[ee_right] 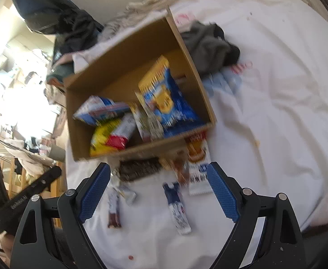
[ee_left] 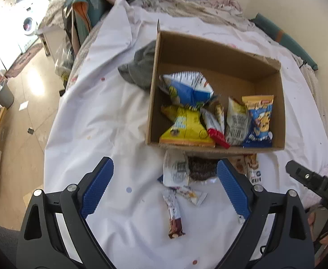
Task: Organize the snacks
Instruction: 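Withdraw both tools from the box toward the remaining snacks, then grasp the white-and-brown bar with the left tool while the right tool grasps the blue-and-white stick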
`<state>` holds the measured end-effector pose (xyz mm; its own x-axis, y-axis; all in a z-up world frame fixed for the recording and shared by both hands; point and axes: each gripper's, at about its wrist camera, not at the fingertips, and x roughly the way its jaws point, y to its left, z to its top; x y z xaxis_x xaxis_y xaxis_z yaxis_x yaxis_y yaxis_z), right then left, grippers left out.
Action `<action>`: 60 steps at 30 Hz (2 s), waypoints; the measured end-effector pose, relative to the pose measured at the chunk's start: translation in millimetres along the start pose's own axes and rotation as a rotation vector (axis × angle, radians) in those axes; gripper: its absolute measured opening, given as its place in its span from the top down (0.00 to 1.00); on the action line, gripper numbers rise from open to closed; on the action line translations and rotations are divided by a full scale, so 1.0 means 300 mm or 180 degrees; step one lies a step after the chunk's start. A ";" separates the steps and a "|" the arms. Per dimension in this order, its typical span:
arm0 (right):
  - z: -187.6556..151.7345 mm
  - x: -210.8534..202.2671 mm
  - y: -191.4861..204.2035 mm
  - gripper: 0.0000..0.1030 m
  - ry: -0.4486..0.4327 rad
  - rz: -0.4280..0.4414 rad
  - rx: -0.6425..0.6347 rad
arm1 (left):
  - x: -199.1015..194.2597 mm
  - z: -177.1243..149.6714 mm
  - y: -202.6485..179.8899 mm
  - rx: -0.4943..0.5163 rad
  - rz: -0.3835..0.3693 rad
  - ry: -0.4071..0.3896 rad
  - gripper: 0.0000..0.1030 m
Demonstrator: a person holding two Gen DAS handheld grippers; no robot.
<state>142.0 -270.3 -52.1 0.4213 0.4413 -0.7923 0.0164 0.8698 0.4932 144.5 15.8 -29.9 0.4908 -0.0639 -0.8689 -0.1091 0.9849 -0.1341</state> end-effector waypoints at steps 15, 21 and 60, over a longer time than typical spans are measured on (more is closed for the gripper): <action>-0.032 0.041 -0.112 0.12 0.0320 -0.0142 0.0312 | 0.104 -0.031 0.040 -0.0138 0.0076 0.0356 0.11; -0.019 0.070 -0.129 0.12 0.0402 -0.0148 0.0458 | 0.219 -0.100 0.027 -0.0129 0.0063 0.0839 0.28; -0.228 0.311 0.142 0.82 0.1230 -0.0468 -0.1088 | 0.212 -0.163 0.022 -0.0161 0.0275 0.0969 0.89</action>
<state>119.9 -177.0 -129.8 0.0714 0.3024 -0.9505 -0.2731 0.9224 0.2730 132.7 10.3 -109.4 0.1974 -0.0331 -0.9798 -0.1855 0.9801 -0.0704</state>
